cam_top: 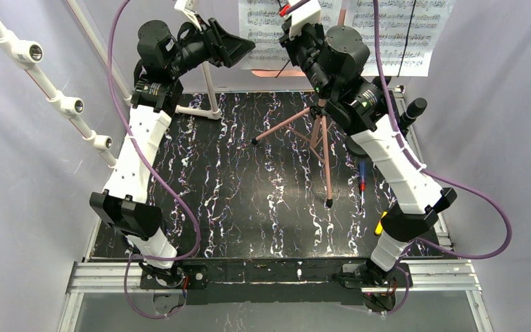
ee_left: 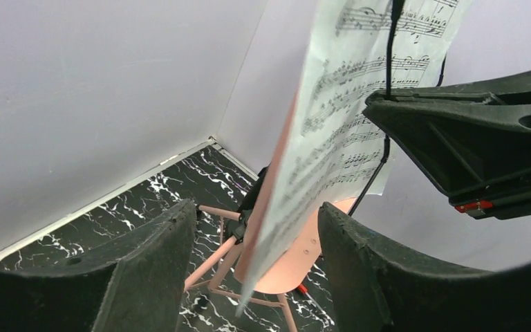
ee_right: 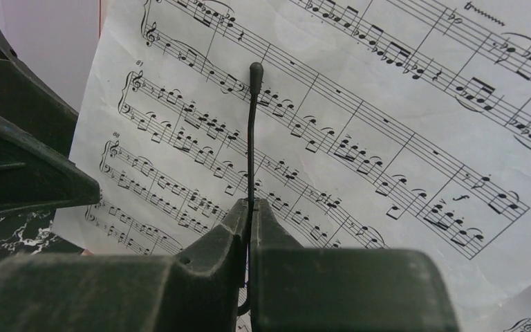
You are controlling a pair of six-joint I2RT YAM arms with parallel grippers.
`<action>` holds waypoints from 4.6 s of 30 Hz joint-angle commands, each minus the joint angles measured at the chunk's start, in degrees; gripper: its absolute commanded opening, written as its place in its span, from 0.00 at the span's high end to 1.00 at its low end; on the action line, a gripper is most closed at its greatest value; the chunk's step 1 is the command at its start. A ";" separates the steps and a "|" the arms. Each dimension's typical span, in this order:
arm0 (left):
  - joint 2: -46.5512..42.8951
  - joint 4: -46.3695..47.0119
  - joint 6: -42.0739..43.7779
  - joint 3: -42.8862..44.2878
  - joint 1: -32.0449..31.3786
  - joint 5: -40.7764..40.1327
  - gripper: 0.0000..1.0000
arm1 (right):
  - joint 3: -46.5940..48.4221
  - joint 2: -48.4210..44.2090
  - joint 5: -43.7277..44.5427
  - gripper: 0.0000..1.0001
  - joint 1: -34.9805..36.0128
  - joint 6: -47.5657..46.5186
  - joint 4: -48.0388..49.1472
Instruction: Pack up the instrument practice props
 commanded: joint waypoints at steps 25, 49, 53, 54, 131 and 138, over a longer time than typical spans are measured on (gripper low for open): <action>-6.95 -2.95 6.75 -1.07 -0.88 -5.65 1.00 | -2.97 -3.22 -0.66 0.99 -1.10 0.15 3.54; -2.62 4.65 3.75 -0.54 0.17 -0.29 0.49 | -4.75 -4.10 -3.00 0.99 -1.41 0.37 4.12; -1.26 4.32 3.10 1.29 0.60 0.66 0.61 | -5.06 -4.19 -3.28 0.99 -1.43 0.47 4.17; -1.30 4.48 2.97 1.26 0.69 0.70 0.66 | -5.19 -4.24 -3.28 0.99 -1.41 0.48 4.12; -27.81 -33.36 18.05 -40.77 9.14 -19.21 1.00 | -57.81 -48.86 -9.95 0.01 -1.51 7.04 14.13; -17.74 -33.73 20.48 -42.34 13.21 -18.42 1.00 | -67.45 -57.39 -5.67 0.01 -1.54 7.78 12.36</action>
